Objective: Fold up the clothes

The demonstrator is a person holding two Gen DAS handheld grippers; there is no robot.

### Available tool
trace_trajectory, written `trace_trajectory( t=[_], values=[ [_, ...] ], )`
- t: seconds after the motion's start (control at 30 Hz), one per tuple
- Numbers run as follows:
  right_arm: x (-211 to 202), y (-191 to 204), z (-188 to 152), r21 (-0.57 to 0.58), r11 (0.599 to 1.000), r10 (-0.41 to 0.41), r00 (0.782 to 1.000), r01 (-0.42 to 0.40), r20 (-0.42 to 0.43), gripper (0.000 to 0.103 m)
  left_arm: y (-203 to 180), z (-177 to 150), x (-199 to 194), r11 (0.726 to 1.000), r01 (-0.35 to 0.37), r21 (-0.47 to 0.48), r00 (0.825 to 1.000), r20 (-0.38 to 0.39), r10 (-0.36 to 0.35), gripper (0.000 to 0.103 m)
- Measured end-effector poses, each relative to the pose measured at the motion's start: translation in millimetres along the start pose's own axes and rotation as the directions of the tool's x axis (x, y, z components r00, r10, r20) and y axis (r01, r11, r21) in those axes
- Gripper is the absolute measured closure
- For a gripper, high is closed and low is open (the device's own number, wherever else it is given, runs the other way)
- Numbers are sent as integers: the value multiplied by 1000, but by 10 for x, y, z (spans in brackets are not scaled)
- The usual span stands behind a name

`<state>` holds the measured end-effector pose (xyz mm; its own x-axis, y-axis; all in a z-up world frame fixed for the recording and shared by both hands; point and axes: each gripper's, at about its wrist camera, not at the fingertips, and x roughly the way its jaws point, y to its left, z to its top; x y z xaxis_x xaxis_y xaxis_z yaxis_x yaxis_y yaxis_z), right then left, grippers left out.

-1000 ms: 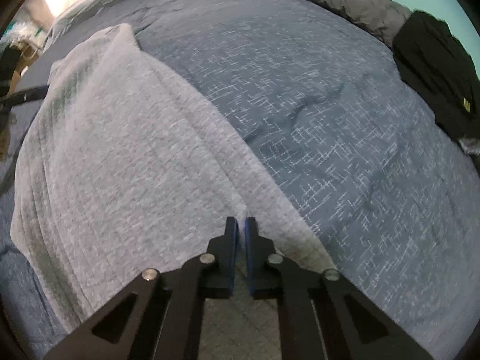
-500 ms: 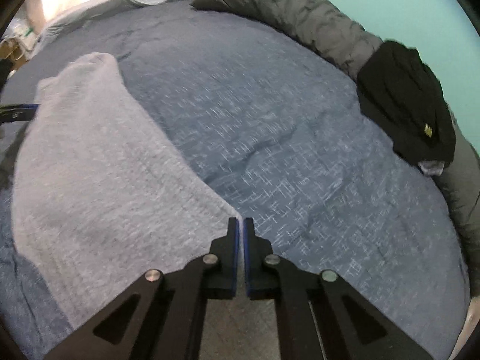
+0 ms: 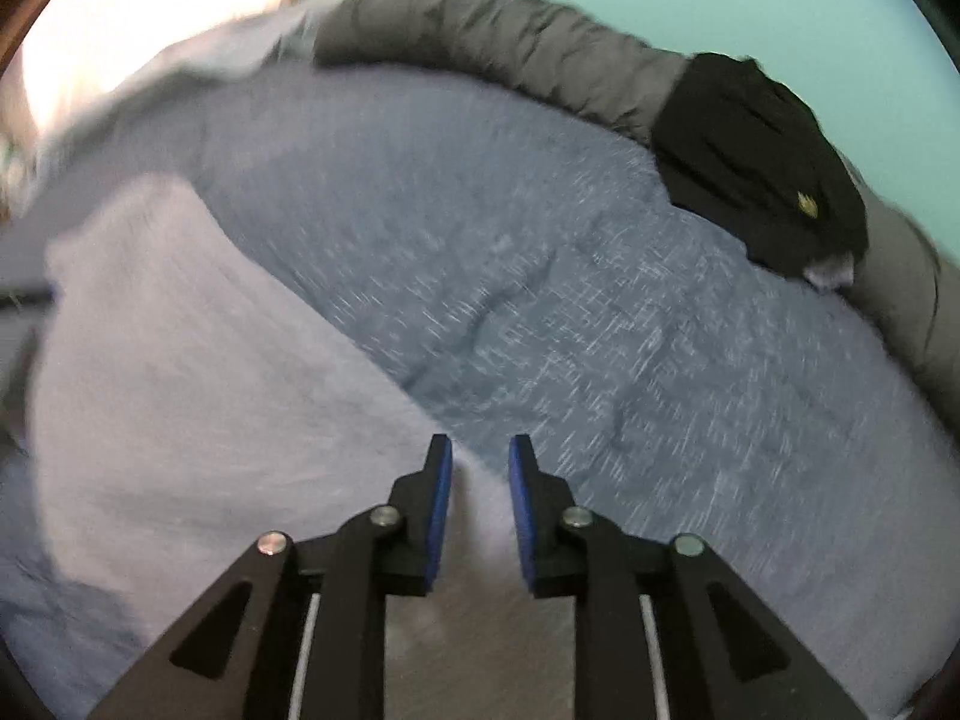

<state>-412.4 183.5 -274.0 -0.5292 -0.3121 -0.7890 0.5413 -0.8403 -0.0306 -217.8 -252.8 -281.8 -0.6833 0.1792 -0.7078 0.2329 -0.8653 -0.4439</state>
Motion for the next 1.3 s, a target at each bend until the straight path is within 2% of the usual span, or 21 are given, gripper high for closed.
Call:
trace_trajectory(
  t=[0.13,0.33,0.5,0.6,0.8,1.17,1.23,1.3],
  values=[
    [-141,53,-317,164,981,103,994,-107,35,70,52,42,-102,1000,-23,-10,1000,10,23,40],
    [-178,260,-770,327,925,187,981,-193,48,69,258,99,-225,997,-41,-69,999,8,42,39],
    [-299,545,-1024,386,899,194,979,-206,70,69,445,97,-271,992,-55,-116,998,-28,52,39],
    [-347,700,-1166,439,868,207,973,-231,103,68,567,71,-305,987,-47,-155,998,-41,41,39],
    [-253,1075,-1157,402,885,224,971,-237,78,68,753,92,-270,976,28,-215,999,-14,-31,39],
    [-261,1233,-1046,416,874,230,968,-250,100,63,839,208,-226,972,85,-221,996,40,-78,40],
    [-249,1225,-1071,427,869,232,968,-252,99,63,822,224,-206,977,79,-200,997,42,-72,45],
    [-239,1217,-1099,437,864,232,968,-251,97,63,793,254,-181,983,65,-170,997,45,-59,73]
  ],
)
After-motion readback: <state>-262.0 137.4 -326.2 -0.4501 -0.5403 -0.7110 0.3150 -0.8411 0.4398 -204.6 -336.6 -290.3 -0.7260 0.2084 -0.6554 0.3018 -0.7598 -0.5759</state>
